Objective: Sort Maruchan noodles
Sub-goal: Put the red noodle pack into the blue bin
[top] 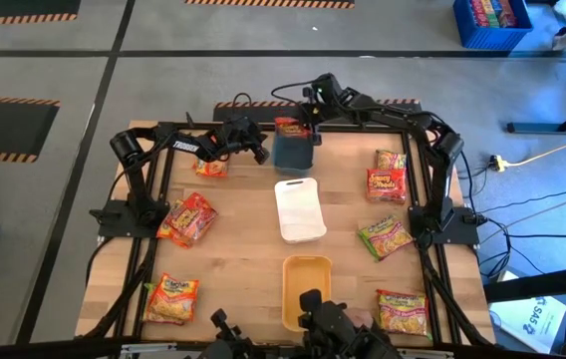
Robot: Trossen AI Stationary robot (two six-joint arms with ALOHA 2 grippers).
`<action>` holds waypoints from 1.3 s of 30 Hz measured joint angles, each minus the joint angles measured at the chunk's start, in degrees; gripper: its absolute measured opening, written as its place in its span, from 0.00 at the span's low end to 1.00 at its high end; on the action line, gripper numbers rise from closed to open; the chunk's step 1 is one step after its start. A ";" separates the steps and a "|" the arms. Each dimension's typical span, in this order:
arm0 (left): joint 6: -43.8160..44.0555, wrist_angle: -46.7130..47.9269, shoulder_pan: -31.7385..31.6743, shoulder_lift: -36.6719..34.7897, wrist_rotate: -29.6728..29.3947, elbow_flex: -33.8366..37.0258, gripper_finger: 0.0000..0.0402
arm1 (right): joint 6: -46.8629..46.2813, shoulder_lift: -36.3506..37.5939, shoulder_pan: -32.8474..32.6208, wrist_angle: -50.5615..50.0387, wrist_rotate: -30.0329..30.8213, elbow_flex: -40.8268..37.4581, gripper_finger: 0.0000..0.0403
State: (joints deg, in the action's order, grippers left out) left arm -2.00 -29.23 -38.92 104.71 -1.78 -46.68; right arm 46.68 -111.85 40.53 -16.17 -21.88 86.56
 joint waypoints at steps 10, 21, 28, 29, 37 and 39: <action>0.13 -0.42 0.11 0.00 0.02 0.00 0.04 | -4.29 -3.06 0.00 6.11 0.46 0.04 0.11; 0.11 -0.44 0.34 0.00 0.02 0.00 0.04 | -5.25 -4.90 -0.03 5.09 6.17 0.02 0.11; -0.09 -0.83 0.90 0.00 0.04 0.00 0.04 | -5.91 -4.90 -0.02 3.73 10.33 0.02 0.19; -0.09 -0.97 0.90 0.00 0.04 0.00 0.04 | -5.86 -4.90 -0.02 3.34 10.76 0.02 0.22; -0.14 -1.29 0.88 -0.01 0.02 0.00 0.04 | -5.93 -4.68 -0.07 0.81 11.49 1.29 0.46; -0.26 -1.24 0.84 -0.30 0.02 0.02 0.04 | -5.93 -4.44 -0.29 -2.59 11.79 3.33 0.50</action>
State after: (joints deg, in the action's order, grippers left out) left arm -2.26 -30.47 -38.08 104.41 -1.76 -46.65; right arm 40.75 -116.29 40.24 -18.76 -10.09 89.90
